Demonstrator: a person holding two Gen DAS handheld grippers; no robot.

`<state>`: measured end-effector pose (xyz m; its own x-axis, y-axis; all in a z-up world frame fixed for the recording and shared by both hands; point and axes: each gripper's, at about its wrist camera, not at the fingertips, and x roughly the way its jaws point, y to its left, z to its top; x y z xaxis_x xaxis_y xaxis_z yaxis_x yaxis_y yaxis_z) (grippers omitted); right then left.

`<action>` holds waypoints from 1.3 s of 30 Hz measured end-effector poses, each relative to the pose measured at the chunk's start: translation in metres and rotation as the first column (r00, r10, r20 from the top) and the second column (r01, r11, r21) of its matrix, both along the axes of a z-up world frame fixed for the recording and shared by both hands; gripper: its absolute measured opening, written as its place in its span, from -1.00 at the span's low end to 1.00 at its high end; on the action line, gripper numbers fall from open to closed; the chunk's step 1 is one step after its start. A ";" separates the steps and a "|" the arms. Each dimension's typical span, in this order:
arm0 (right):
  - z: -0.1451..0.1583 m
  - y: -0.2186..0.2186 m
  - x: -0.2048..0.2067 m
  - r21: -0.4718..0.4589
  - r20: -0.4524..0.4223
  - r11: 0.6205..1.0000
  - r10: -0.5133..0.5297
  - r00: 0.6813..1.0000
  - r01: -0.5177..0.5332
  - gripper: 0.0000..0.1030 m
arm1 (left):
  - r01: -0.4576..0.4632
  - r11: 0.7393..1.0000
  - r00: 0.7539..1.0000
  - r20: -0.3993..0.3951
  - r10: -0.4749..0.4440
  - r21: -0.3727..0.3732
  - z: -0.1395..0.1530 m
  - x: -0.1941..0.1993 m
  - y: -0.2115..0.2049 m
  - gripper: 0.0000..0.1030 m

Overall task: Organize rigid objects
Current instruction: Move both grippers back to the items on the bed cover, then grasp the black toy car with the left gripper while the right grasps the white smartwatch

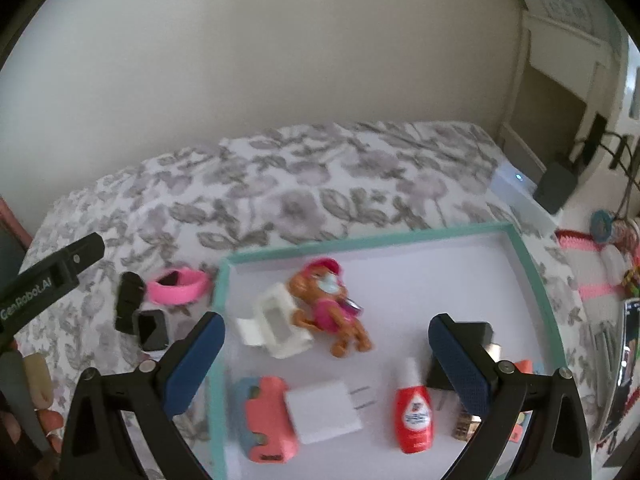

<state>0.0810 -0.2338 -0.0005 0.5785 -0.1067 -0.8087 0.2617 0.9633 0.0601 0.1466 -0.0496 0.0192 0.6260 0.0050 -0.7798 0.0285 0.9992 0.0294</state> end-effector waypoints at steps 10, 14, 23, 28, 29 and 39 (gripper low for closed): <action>0.010 0.062 0.021 0.050 0.034 0.985 0.163 0.986 -0.165 1.00 | -0.142 0.989 0.988 -0.069 0.139 -0.049 -0.004 0.010 0.072 0.77; 0.002 0.077 0.028 0.097 0.015 0.973 0.207 0.978 -0.207 1.00 | -0.165 0.981 0.982 -0.104 0.155 -0.099 -0.013 0.014 0.084 0.77; -0.023 0.097 0.046 0.164 -0.046 0.950 0.275 0.960 -0.264 0.79 | -0.130 0.973 0.977 -0.193 0.092 -0.190 -0.041 0.031 0.071 0.77; -0.036 0.098 0.054 0.222 -0.077 0.940 0.282 0.956 -0.259 0.65 | -0.116 0.970 0.970 -0.236 0.064 -0.213 -0.056 0.038 0.064 0.77; -0.037 0.098 0.055 0.227 -0.082 0.939 0.283 0.956 -0.258 0.60 | -0.113 0.969 0.968 -0.245 0.058 -0.219 -0.059 0.039 0.063 0.77; -0.056 0.094 0.070 0.305 -0.118 0.924 0.275 0.954 -0.229 0.20 | -0.094 0.966 0.956 -0.294 0.021 -0.239 -0.080 0.049 0.051 0.73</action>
